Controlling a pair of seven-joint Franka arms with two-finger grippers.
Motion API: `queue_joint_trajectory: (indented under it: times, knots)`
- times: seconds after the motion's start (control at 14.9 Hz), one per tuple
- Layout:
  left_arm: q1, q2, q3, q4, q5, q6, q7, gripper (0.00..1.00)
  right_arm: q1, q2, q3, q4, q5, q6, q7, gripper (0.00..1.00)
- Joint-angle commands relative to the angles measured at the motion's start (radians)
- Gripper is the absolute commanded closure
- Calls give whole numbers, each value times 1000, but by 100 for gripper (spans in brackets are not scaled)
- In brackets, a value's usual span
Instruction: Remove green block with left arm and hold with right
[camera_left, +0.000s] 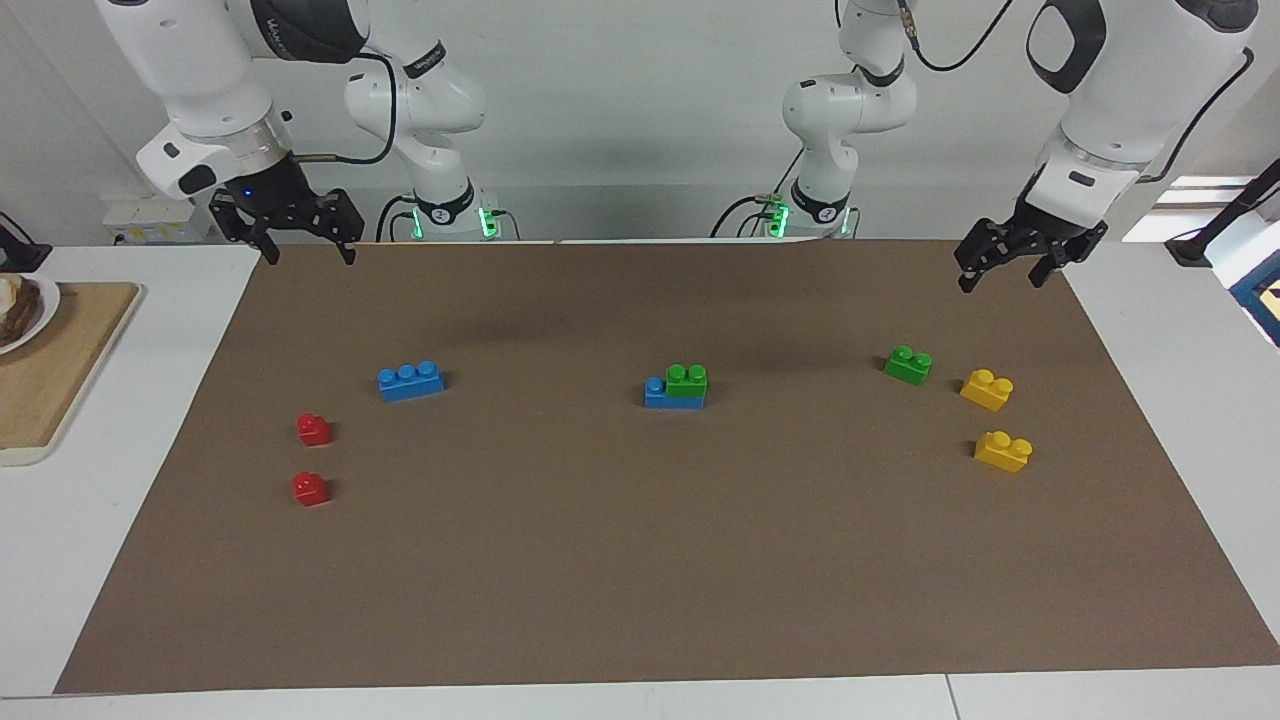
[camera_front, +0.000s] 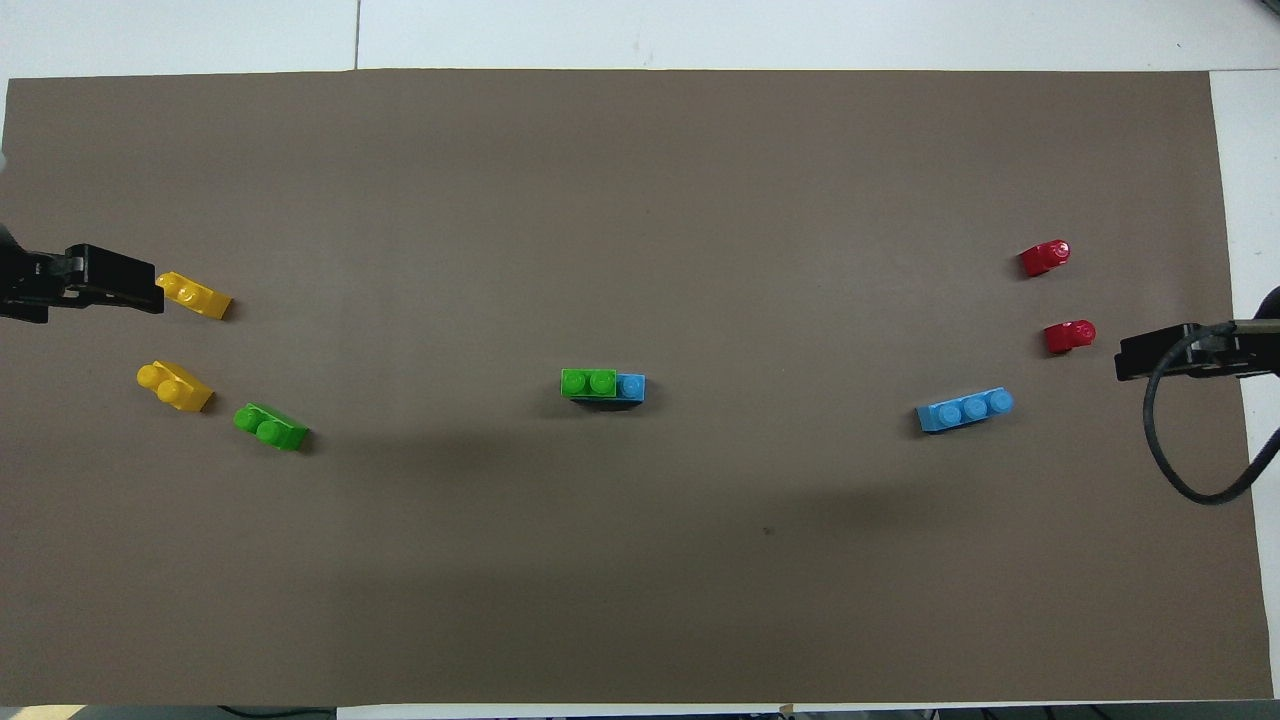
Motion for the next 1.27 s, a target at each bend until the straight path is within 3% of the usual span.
queue_joint_trajectory:
  times: [0.0, 0.27, 0.47, 0.6, 0.94, 1.21]
  knots:
    - [-5, -30, 4, -26, -11, -11, 1, 0, -12, -20, 11, -16, 14, 10, 240, 0]
    - [-5, -32, 4, -26, -11, -14, -1, 0, -4, -21, 22, -17, 86, 21, 670, 0]
    - [-5, -47, 4, -26, -11, -40, -16, 0, 60, -18, 22, -20, 95, 35, 1097, 0]
    - [-7, -49, 1, -26, -11, -46, -115, 0, 65, -12, 22, -28, 213, 53, 1308, 0]
    - [-62, -61, -4, -37, -11, -48, -414, 0, 57, -6, 21, -89, 391, 91, 1433, 0]
    - [-143, -104, -9, -129, -17, -10, -757, 0, 56, 37, 21, -121, 517, 130, 1455, 0]
